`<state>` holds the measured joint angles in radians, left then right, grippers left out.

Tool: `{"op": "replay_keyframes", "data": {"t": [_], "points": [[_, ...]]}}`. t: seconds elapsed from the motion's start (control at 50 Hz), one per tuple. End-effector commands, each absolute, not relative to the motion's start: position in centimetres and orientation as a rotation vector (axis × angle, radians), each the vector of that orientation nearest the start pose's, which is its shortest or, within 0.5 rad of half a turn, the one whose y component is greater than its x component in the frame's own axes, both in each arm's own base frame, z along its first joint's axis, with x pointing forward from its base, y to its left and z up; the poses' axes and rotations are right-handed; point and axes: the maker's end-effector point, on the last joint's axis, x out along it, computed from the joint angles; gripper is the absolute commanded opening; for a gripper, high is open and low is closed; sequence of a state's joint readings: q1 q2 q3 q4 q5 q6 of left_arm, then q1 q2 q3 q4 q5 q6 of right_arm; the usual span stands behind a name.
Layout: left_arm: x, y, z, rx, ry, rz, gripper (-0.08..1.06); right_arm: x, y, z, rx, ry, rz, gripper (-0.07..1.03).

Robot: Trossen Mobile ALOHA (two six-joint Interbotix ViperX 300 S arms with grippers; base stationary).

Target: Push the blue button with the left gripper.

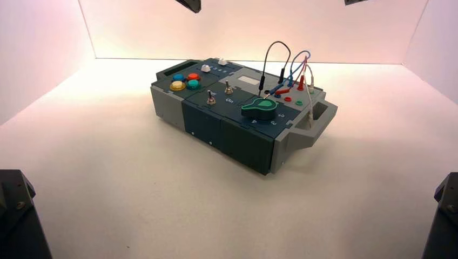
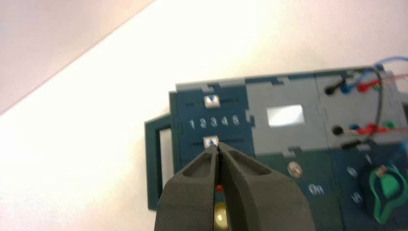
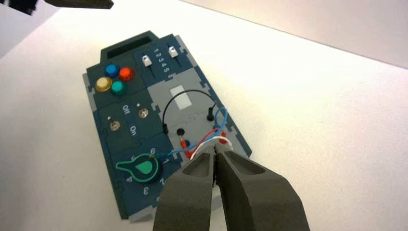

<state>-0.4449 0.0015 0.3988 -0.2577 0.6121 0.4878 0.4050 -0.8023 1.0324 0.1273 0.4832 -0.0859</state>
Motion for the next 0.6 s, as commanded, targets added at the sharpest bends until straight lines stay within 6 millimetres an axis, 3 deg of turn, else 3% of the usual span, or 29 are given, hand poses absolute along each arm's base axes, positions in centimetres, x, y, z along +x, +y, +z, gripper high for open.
{"op": "replay_keyframes", "data": {"t": [0.02, 0.26, 0.6], "points": [[38.2, -20.1, 19.1, 0.393, 0.910, -0.673, -0.03, 23.1, 11.0, 21.3, -0.092, 0.709, 0.438, -0.02], [38.3, -18.2, 18.7, 0.404, 0.978, -0.665, -0.03, 22.3, 11.3, 22.0, -0.092, 0.776, 0.459, -0.02], [37.7, -17.7, 16.9, 0.406, 1.094, -0.689, -0.03, 21.1, 11.4, 21.9, -0.110, 0.862, 0.486, -0.02]]}}
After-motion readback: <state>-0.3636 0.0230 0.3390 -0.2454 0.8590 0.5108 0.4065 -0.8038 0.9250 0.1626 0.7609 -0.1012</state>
